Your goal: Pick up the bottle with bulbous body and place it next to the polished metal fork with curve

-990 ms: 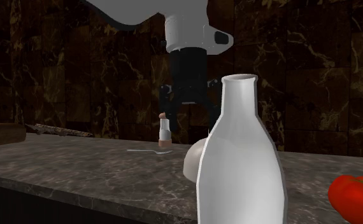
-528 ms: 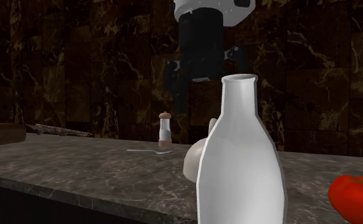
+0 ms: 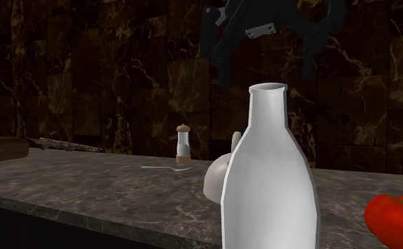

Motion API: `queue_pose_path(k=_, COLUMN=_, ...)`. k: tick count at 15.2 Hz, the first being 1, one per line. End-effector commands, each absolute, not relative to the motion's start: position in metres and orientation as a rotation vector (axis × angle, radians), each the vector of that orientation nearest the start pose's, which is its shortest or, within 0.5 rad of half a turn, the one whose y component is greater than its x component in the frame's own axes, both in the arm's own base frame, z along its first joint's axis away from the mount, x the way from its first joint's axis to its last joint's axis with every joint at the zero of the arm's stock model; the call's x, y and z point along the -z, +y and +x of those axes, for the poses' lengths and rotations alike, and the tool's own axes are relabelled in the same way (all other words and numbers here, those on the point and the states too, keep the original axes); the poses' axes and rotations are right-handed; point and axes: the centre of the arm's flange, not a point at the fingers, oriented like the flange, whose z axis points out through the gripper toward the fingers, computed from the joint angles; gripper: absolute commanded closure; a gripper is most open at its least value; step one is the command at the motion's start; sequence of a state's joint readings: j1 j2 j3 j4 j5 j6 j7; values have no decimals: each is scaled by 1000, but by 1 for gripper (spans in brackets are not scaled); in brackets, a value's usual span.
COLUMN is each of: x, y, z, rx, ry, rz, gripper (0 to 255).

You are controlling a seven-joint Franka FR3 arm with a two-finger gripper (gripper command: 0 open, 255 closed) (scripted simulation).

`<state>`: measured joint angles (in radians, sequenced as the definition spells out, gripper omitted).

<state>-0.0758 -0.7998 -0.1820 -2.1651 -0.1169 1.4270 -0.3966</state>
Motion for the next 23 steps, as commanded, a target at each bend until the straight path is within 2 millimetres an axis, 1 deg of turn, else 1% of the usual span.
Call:
queue_pose_path(k=1, x=-664, y=-119, z=267, rx=82, ry=-268, rz=-3130, gripper=0)
queue_pose_path(k=6, x=-637, y=-119, z=268, rx=82, ry=-268, rz=-3130, gripper=0)
queue_pose_path(k=7, x=-629, y=-119, z=269, rx=82, ry=-268, rz=-3130, gripper=0)
queue_pose_path(k=15, x=-629, y=-119, z=269, rx=82, ry=-268, rz=-3130, gripper=0)
queue_pose_path(k=16, x=-629, y=-119, z=269, rx=82, ry=-268, rz=-3130, gripper=255)
queue_pose_path(k=23, x=-629, y=-119, z=269, rx=82, ry=-268, rz=-3130, gripper=255)
